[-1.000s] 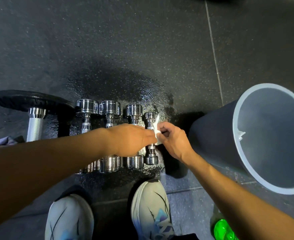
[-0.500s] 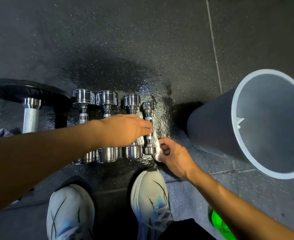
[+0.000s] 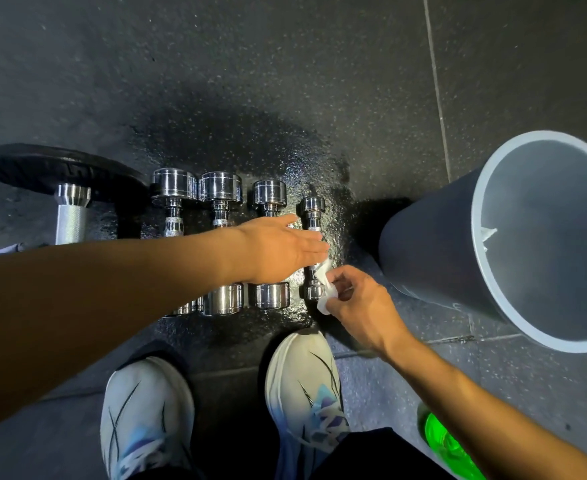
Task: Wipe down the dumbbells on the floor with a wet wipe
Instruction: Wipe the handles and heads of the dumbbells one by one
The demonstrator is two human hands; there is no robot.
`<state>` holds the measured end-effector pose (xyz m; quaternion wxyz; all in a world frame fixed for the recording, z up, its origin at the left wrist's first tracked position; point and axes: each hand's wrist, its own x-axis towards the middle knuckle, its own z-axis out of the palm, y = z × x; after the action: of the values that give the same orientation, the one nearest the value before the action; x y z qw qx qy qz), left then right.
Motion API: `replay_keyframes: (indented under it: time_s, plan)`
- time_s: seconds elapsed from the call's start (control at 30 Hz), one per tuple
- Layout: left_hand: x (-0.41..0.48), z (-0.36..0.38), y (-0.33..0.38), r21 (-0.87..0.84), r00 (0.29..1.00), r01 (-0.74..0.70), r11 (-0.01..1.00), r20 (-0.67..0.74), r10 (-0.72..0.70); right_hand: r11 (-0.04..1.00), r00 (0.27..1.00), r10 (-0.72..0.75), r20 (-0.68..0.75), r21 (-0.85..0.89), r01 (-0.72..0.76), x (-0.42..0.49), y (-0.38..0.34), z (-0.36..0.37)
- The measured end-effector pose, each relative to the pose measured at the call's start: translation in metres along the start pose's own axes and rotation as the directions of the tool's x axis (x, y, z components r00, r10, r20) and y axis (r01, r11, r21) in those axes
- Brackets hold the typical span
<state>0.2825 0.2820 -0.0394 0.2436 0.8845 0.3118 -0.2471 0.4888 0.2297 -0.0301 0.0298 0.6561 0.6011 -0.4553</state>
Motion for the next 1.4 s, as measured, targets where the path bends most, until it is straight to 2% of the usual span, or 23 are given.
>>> replay_keyframes:
  time_s: [0.13, 0.2, 0.33, 0.5, 0.63, 0.7, 0.77, 0.9, 0.97, 1.03, 1.13, 1.3, 1.4]
  plan:
    - [0.007, -0.006, -0.003, -0.009, 1.000, 0.000, 1.000, 0.008, 0.000, 0.968, 0.988, -0.149, -0.038, -0.210, 0.138, -0.009, -0.003, 0.009]
    - [0.008, -0.008, -0.005, -0.004, 1.000, -0.003, 1.000, 0.020, 0.003, 0.916, 0.969, -0.248, -0.006, -0.326, 0.233, -0.010, -0.004, 0.016]
    - [0.013, -0.007, -0.003, 0.011, 1.000, -0.011, 1.000, 0.021, 0.011, 0.807, 0.934, -0.356, 0.031, -0.494, 0.323, -0.008, -0.008, 0.027]
    - [0.019, -0.008, -0.001, 0.011, 0.999, -0.014, 1.000, 0.029, 0.014, 0.633, 0.905, -0.417, 0.085, -0.688, 0.356, 0.003, -0.019, 0.042]
    - [0.021, -0.009, -0.003, -0.010, 1.000, -0.018, 1.000, 0.023, 0.018, 0.586, 0.898, -0.413, 0.154, -0.710, 0.391, 0.007, -0.022, 0.048]
    - [0.018, -0.007, -0.004, -0.052, 1.000, -0.008, 0.999, -0.011, 0.008, 0.620, 0.902, -0.411, 0.129, -0.687, 0.381, 0.001, -0.018, 0.042]
    - [0.014, -0.006, -0.005, -0.105, 0.999, 0.008, 0.994, -0.039, -0.012, 0.745, 0.926, -0.374, 0.044, -0.580, 0.329, -0.008, -0.008, 0.034]
    - [0.006, -0.008, -0.006, -0.241, 0.996, 0.045, 0.970, -0.059, -0.061, 0.916, 0.977, -0.203, -0.066, -0.365, 0.166, -0.015, 0.013, 0.017]
    - [0.000, -0.010, -0.006, -0.333, 0.995, 0.066, 0.941, -0.052, -0.088, 0.983, 0.991, -0.066, -0.115, -0.179, 0.045, -0.009, 0.016, 0.013]
    - [-0.003, -0.011, -0.007, -0.415, 0.992, 0.082, 0.906, -0.053, -0.114, 1.000, 0.993, 0.025, -0.119, 0.012, -0.023, -0.004, 0.012, 0.012]
    - [-0.008, -0.007, -0.011, -0.533, 0.983, 0.080, 0.842, -0.098, -0.156, 0.990, 0.991, 0.031, -0.131, 0.139, -0.012, 0.001, 0.002, 0.012]
    - [-0.011, 0.006, -0.015, -0.666, 0.970, 0.069, 0.743, -0.129, -0.205, 0.988, 0.986, 0.034, -0.164, 0.157, -0.008, 0.013, -0.004, 0.022]
    - [-0.012, 0.009, -0.014, -0.693, 0.968, 0.065, 0.718, -0.130, -0.213, 0.993, 0.977, -0.112, -0.179, 0.021, 0.118, 0.015, -0.009, 0.023]
